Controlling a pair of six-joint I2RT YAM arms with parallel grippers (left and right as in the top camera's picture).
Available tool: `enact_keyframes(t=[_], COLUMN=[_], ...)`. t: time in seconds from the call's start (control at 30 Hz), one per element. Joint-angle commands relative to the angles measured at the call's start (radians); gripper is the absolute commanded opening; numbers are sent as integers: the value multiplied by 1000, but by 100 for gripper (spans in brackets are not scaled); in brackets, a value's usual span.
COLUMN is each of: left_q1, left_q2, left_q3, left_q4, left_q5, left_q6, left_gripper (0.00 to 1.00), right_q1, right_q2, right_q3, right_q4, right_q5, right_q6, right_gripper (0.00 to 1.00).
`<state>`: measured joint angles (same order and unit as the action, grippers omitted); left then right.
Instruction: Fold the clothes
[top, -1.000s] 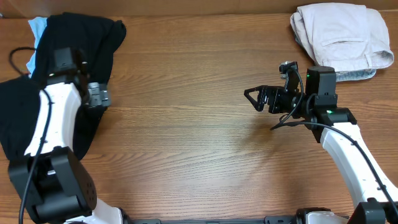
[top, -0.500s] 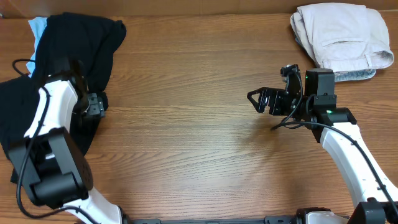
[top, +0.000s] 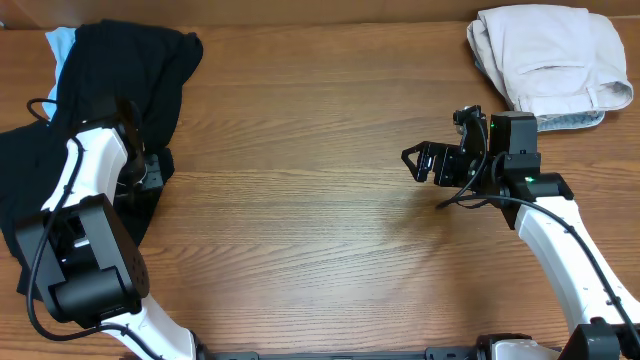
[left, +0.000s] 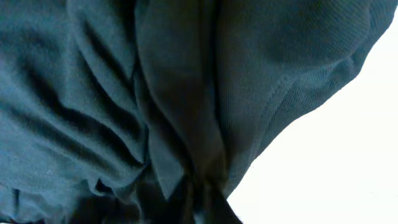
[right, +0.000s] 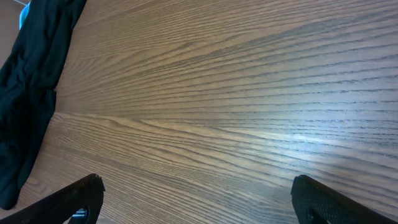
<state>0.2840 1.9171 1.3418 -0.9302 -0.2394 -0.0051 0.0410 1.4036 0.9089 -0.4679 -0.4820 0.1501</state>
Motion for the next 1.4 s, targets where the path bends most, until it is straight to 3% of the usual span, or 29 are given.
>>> enact_keyframes(t=[0.0,0.23,0.43,0.6,0.77,1.03,1.13,1.37], left_q1=[3,2,-33,-124,-286,-660,-756,-877], left_q2=[-2,-2,-2,-2,-1,42,78,186], left_q3=[29,241,569,766,807,806,806,806], left_q4=[-24,-204,-369,-408,-384,-166,-80,75], left_q5=[24,180,467,734,912,857,789,783], left_q6=[-25,-15,56,81,80,34,-4,-58], left_gripper=[4,4,4,4,4,4,4,4], right_q1=[5,5,5,5,5,-21,-69,-229], right_q2=[3,3,3,3,3,3,-1,-52], right_q3=[20,20,20,20,20,20,20,20], right_q4=[2,1,1,-2,-55,-129,-179,-291], right_q5=[11,11,10,10,10,10,10,10], right_q6=[0,0,8,35,38,202,247,239], right_gripper=[100,100,100,100,98,92,92,93])
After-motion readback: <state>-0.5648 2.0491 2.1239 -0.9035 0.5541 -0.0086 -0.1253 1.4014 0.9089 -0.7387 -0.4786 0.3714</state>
